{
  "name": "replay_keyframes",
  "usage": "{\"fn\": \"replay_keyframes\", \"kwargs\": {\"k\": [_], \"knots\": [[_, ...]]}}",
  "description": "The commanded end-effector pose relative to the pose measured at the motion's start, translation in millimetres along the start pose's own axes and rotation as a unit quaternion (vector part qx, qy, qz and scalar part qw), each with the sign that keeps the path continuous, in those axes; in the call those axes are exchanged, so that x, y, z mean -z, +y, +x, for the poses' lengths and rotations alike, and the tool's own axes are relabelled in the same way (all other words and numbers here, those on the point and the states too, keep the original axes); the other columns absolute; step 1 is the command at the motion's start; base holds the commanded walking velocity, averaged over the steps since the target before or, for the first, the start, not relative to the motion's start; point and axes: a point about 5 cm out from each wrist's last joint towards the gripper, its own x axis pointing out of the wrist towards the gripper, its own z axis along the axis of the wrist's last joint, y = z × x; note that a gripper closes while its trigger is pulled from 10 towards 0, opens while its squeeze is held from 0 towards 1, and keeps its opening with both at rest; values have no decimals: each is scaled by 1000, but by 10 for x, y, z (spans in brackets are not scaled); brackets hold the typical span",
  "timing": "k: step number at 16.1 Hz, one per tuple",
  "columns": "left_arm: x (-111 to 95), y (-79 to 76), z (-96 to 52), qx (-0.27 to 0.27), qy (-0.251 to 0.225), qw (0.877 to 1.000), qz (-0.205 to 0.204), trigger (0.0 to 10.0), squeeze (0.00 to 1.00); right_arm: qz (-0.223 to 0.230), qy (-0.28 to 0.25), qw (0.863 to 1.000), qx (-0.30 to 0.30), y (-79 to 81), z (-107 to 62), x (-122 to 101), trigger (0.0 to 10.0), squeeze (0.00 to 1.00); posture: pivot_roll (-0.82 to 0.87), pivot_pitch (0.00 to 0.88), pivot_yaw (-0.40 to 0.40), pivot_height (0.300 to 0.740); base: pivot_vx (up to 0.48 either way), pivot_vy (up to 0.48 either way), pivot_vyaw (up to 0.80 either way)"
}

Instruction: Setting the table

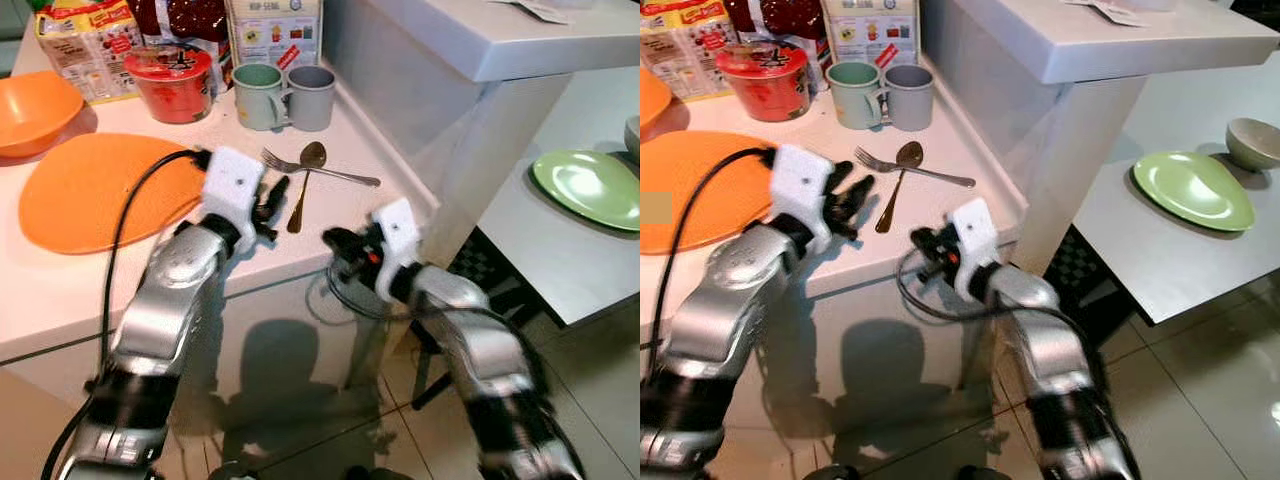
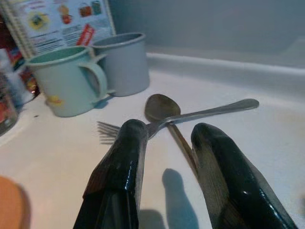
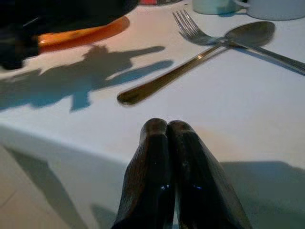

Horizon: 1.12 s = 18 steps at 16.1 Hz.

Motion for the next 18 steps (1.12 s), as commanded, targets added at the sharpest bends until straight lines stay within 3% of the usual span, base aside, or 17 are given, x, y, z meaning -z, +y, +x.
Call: {"fn": "replay_keyframes", "kwargs": {"k": [1, 5, 6, 8, 11, 13, 14, 18], "knots": [[-15, 17, 55, 9, -3, 1000, 11, 10000, 0, -14, -12, 1000, 2, -21, -91, -102, 10000, 0, -10, 34, -41, 740, 0, 0, 0], [58, 74, 186, 11, 4, 1000, 14, 10000, 0, -63, -84, 994, 19, -53, -442, -732, 10000, 0, -43, 16, -39, 740, 0, 0, 0], [126, 71, 279, 23, 13, 1000, 16, 10000, 0, -90, -86, 992, 3, -85, -709, -924, 10000, 0, -74, 7, -18, 740, 0, 0, 0], [142, 15, 370, 47, 13, 999, 22, 10000, 0, -95, -81, 992, 5, -102, -837, -948, 10000, 0, -89, 4, 3, 740, 0, 0, 0], [103, -121, 480, 93, 6, 995, 29, 10000, 0, -83, -82, 993, 19, -74, -834, -938, 10000, 0, -93, 1, 29, 740, 0, 0, 0], [45, -379, 590, 161, -8, 986, 40, 10000, 0, -67, -82, 994, 18, -8, -814, -944, 10000, 0, -91, 0, 38, 740, 0, 0, 0], [33, -437, 612, 175, -12, 984, 42, 10000, 0, -63, -82, 995, 17, 0, -813, -951, 10000, 0, -91, 0, 38, 740, 0, 0, 0], [181, -543, 627, 214, 21, 976, 12, 10000, 0, -55, -79, 995, 27, -39, -784, -972, 10000, 0, -93, 7, 37, 740, 0, 0, 0]]}}
